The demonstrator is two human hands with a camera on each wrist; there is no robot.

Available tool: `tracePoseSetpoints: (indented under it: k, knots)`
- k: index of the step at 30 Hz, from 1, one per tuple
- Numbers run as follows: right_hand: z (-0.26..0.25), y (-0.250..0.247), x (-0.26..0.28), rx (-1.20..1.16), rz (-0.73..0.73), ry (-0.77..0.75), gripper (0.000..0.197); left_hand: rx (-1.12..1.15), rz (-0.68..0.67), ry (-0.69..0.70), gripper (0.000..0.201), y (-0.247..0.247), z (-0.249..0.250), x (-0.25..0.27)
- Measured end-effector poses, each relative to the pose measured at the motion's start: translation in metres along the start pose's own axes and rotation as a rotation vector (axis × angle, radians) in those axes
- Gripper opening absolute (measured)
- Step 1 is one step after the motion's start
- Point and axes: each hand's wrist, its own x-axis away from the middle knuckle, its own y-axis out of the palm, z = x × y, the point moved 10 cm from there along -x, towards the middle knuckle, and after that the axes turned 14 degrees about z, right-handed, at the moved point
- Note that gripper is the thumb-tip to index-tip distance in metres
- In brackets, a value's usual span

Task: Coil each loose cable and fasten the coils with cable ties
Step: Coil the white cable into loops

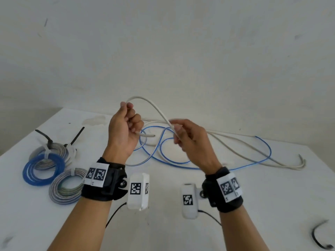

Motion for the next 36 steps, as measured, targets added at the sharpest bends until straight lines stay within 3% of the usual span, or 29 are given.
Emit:
tracePoseSetpoints:
  k: [3,6,10,14,16,18,20,21,22,25,28,33,36]
  knots:
    - [-0.013,0.01,0.012,-0.161,0.083,0.007,0.024,0.174,-0.002,-0.122,0.031,0.005,-0.011,0.006]
    - [-0.013,0.022,0.023,-0.219,0.069,0.041,0.022,0.297,-0.035,-0.25,0.027,0.012,-0.025,0.015]
    - [-0.01,0.017,0.022,-0.307,0.103,0.076,0.01,0.142,0.001,-0.188,0.029,0.014,-0.031,0.023]
    - [-0.012,0.008,0.02,-0.322,0.131,0.082,0.011,0.039,-0.009,-0.174,0.024,0.021,-0.039,0.032]
    - [-0.01,-0.002,0.017,-0.31,0.187,0.081,0.011,-0.159,0.025,-0.039,0.016,0.018,-0.034,0.03]
    - [-0.006,-0.013,0.014,-0.295,0.236,0.087,0.013,-0.518,0.04,0.307,0.026,0.02,-0.011,0.034]
    - [-0.001,-0.022,0.01,-0.284,0.261,0.099,0.016,-0.746,-0.071,0.681,0.036,0.036,0.009,0.052]
    - [0.001,-0.025,0.009,-0.285,0.266,0.105,0.017,-0.801,-0.163,0.789,0.033,0.045,0.012,0.061]
    - [0.001,-0.026,0.008,-0.285,0.268,0.11,0.018,-0.834,-0.264,0.8,0.028,0.053,0.008,0.068]
    - [0.0,-0.026,0.007,-0.301,0.248,0.114,0.019,-0.903,-0.538,0.584,0.022,0.066,-0.021,0.08]
    - [-0.001,-0.025,0.008,-0.272,0.254,0.125,0.024,-1.04,-0.605,0.567,0.028,0.066,-0.039,0.087]
    - [0.002,-0.041,0.005,-0.251,0.322,0.135,0.039,-1.064,-0.479,0.523,0.042,0.057,-0.036,0.074]
    - [-0.017,-0.031,0.007,-0.182,0.196,0.027,0.036,-0.839,-0.33,0.295,0.042,0.048,-0.032,0.06]
